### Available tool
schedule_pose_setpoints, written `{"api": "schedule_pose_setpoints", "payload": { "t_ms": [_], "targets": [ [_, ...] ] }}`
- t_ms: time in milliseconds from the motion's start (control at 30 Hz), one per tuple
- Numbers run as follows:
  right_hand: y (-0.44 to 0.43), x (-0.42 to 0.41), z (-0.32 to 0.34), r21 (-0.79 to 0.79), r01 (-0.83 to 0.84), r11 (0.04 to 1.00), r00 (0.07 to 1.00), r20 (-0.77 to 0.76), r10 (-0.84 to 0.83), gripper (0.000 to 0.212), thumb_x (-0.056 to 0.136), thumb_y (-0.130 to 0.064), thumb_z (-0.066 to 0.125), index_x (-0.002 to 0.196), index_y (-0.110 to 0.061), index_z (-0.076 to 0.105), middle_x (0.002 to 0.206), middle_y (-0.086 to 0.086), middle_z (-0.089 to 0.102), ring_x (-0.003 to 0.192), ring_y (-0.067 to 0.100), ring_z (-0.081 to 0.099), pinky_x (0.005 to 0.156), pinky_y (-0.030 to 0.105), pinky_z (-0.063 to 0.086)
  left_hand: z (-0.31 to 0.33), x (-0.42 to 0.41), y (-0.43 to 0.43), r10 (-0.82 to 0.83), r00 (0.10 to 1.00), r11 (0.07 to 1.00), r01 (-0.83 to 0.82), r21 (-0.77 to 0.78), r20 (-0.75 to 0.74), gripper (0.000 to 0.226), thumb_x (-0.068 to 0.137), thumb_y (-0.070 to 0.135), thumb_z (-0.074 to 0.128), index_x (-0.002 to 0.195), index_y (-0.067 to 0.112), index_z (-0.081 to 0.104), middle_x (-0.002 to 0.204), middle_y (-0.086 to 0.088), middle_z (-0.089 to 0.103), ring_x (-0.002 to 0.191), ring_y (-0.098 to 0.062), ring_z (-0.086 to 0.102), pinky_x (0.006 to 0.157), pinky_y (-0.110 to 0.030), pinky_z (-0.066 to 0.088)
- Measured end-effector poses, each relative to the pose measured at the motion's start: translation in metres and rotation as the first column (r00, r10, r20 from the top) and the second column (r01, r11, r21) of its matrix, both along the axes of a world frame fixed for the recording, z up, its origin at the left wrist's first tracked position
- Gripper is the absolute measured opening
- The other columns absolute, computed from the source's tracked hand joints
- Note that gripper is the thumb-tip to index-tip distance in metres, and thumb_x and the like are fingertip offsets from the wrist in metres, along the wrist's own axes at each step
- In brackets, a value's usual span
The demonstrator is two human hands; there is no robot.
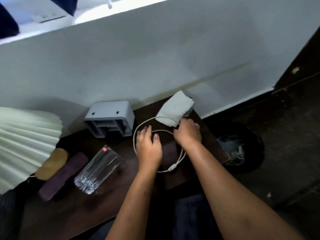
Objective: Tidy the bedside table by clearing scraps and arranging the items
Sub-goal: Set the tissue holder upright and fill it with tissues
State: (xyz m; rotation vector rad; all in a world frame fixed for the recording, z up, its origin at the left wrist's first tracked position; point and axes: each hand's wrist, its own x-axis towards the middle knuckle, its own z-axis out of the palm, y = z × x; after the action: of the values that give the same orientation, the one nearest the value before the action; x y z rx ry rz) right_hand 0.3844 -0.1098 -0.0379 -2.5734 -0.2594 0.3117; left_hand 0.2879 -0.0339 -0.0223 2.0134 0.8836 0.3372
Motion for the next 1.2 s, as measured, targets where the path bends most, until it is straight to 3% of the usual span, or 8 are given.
{"api": "schedule_pose_setpoints", "payload": {
  "t_ms": [67,133,267,400,600,933,1033,1200],
  "targets": [
    [0.004,-0.003,-0.003,-0.072,0.054,0.996,0.998,-0.038,-0.057,0.039,0.087,-0.016,0.053,0.125,-0.008,0.047,0.134,0.013,0.041,0.125,0.037,0.039,0.097,0.040,0.040,-0.007,-0.018,0.015,-0.088,0.950,0.981,0.135,0.140,-0.298,0.052,0.091,0.020,0.049,0.141,0.017,0.035,0.154,-0.006,0.025,0.144,-0.022,0.012,0.115,-0.047,0.016],
    [0.007,-0.004,-0.003,-0.081,0.112,0.990,0.992,-0.047,-0.116,0.039,0.087,-0.009,0.049,0.126,-0.007,0.044,0.134,0.015,0.041,0.125,0.037,0.040,0.095,0.042,0.042,-0.011,-0.034,0.020,-0.151,0.893,0.957,0.240,0.164,-0.423,0.056,0.089,0.022,0.050,0.142,0.021,0.032,0.155,-0.003,0.023,0.144,-0.021,0.011,0.114,-0.049,0.019],
    [0.013,-0.009,0.001,-0.084,0.172,0.982,0.974,-0.133,-0.182,0.037,0.089,-0.004,0.045,0.125,-0.005,0.047,0.135,0.017,0.045,0.125,0.037,0.043,0.095,0.043,0.043,-0.016,-0.052,0.023,-0.293,0.822,0.898,0.412,0.155,-0.488,0.062,0.087,0.018,0.051,0.144,0.017,0.027,0.153,-0.007,0.026,0.141,-0.022,0.022,0.114,-0.038,0.024],
    [0.016,-0.014,0.016,-0.111,0.139,0.984,0.983,-0.104,-0.151,0.037,0.089,-0.009,0.049,0.126,-0.007,0.047,0.134,0.017,0.046,0.124,0.038,0.043,0.094,0.043,0.043,-0.014,-0.061,0.027,-0.369,0.731,0.865,0.496,0.076,-0.574,0.063,0.087,0.020,0.051,0.144,0.013,0.025,0.153,-0.013,0.021,0.140,-0.027,0.022,0.113,-0.039,0.028],
    [0.036,-0.035,0.026,-0.171,-0.038,0.985,0.997,-0.080,0.024,0.030,0.088,-0.008,0.050,0.117,-0.011,0.057,0.126,0.015,0.055,0.116,0.037,0.052,0.091,0.038,0.046,-0.001,-0.075,0.035,-0.386,0.646,0.846,0.532,0.027,-0.659,0.036,0.088,0.021,0.048,0.120,0.006,0.052,0.131,-0.012,0.044,0.123,-0.030,0.046,0.102,-0.043,0.040],
    [0.049,-0.034,0.024,-0.467,-0.075,0.881,0.997,-0.055,0.056,0.037,0.084,-0.009,0.052,0.121,-0.011,0.051,0.128,0.011,0.052,0.119,0.032,0.050,0.082,0.037,0.043,0.013,-0.080,0.043,-0.335,0.732,0.875,0.476,0.094,-0.593,0.032,0.087,0.030,0.054,0.108,0.006,0.057,0.119,-0.018,0.058,0.111,-0.035,0.055,0.090,-0.038,0.045],
    [0.064,-0.037,0.024,-0.349,-0.131,0.928,0.987,0.041,0.155,0.038,0.084,-0.012,0.053,0.121,-0.014,0.047,0.128,0.012,0.049,0.120,0.034,0.047,0.087,0.042,0.044,0.022,-0.077,0.050,-0.263,0.836,0.918,0.370,0.141,-0.481,0.030,0.087,0.029,0.053,0.108,0.009,0.058,0.116,-0.017,0.060,0.110,-0.036,0.055,0.089,-0.038,0.045],
    [0.106,-0.059,0.024,0.077,-0.308,0.948,0.916,0.293,0.274,0.049,0.084,-0.039,0.054,0.128,-0.022,0.043,0.128,0.011,0.051,0.118,0.036,0.045,0.092,0.045,0.040,0.042,-0.075,0.065,-0.030,0.994,0.959,0.057,0.279,-0.102,0.020,0.084,0.024,0.053,0.100,0.017,0.063,0.106,-0.011,0.066,0.100,-0.033,0.060,0.082,-0.038,0.046]
  ]
}}
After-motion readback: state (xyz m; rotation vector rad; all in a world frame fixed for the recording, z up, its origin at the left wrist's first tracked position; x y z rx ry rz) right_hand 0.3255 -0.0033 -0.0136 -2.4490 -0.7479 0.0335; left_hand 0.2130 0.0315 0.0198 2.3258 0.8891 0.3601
